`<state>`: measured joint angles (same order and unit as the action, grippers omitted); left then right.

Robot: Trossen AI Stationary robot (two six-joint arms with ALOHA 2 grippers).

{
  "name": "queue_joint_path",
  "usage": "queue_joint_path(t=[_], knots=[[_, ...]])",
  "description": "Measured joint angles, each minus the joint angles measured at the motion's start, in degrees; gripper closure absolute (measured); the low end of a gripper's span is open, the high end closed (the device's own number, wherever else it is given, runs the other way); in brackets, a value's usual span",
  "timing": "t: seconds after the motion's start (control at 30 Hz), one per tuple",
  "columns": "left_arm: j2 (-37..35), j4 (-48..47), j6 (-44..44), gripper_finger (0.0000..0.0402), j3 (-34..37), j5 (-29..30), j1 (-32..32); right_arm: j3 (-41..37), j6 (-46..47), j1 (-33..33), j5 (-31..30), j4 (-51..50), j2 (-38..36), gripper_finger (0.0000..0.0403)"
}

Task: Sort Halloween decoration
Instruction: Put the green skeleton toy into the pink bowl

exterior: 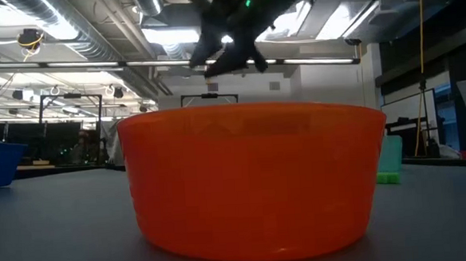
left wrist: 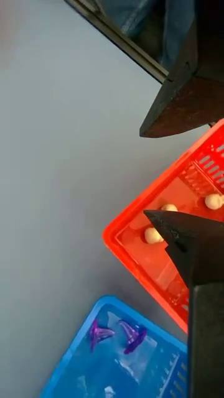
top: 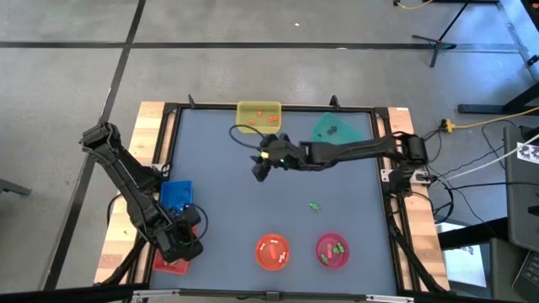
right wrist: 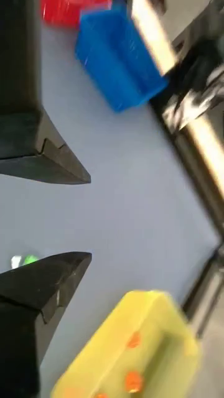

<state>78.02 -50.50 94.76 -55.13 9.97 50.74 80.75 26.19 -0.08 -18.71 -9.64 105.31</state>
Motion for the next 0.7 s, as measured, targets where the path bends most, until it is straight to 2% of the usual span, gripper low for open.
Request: queue_joint_path(t=[0.3,0.7], knots=[[0.00,0.13,-2.36,0.0217,0.00,0.29,0.00,-0.15,0.53,-4.26,0.91,-0.48,8.43,0.0217],[0.00,0.15,-2.38,0.0217,0.00,0.47,0.00,-0.15,0.54,-4.11,0.29,1.74,16.17,0.0217]])
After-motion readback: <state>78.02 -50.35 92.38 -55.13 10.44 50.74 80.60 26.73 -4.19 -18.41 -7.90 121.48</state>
